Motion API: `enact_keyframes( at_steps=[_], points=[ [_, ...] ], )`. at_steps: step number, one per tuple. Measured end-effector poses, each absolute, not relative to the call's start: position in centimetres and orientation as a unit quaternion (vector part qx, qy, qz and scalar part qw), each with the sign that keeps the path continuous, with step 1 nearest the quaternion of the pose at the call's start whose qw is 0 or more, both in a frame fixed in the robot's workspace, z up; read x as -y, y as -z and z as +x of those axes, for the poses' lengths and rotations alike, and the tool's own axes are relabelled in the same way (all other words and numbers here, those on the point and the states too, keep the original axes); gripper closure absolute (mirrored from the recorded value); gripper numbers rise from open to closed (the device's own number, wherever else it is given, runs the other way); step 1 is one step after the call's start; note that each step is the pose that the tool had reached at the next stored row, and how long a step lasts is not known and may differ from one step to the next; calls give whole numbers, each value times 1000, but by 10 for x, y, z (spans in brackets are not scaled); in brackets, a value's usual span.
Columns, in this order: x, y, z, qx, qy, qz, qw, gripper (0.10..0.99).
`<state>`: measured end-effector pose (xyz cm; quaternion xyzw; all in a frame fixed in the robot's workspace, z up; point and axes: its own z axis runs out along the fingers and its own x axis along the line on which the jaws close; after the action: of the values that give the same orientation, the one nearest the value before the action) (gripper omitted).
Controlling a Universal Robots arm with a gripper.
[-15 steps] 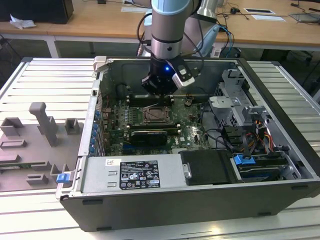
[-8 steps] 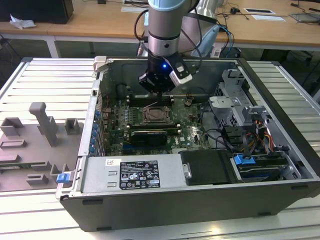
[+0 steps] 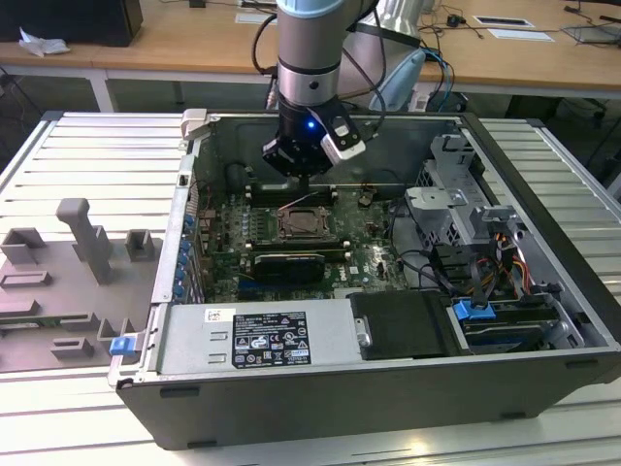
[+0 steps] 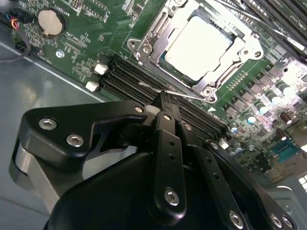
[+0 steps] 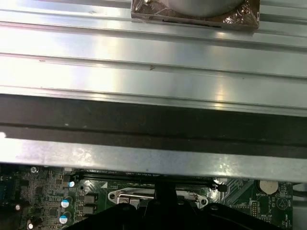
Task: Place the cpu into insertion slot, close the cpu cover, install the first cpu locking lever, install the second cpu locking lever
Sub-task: 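Install the first cpu locking lever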
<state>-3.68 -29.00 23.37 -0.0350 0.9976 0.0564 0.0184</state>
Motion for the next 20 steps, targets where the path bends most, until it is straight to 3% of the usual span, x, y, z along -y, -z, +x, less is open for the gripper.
enact_keyframes(
  at_steps=[3,9,20],
  points=[
    [290,-233,-37,-996,-79,-35,21,980],
    [291,-231,-35,-997,-65,-36,21,980],
    [293,-214,-25,-997,-65,-35,21,980]
  ],
)
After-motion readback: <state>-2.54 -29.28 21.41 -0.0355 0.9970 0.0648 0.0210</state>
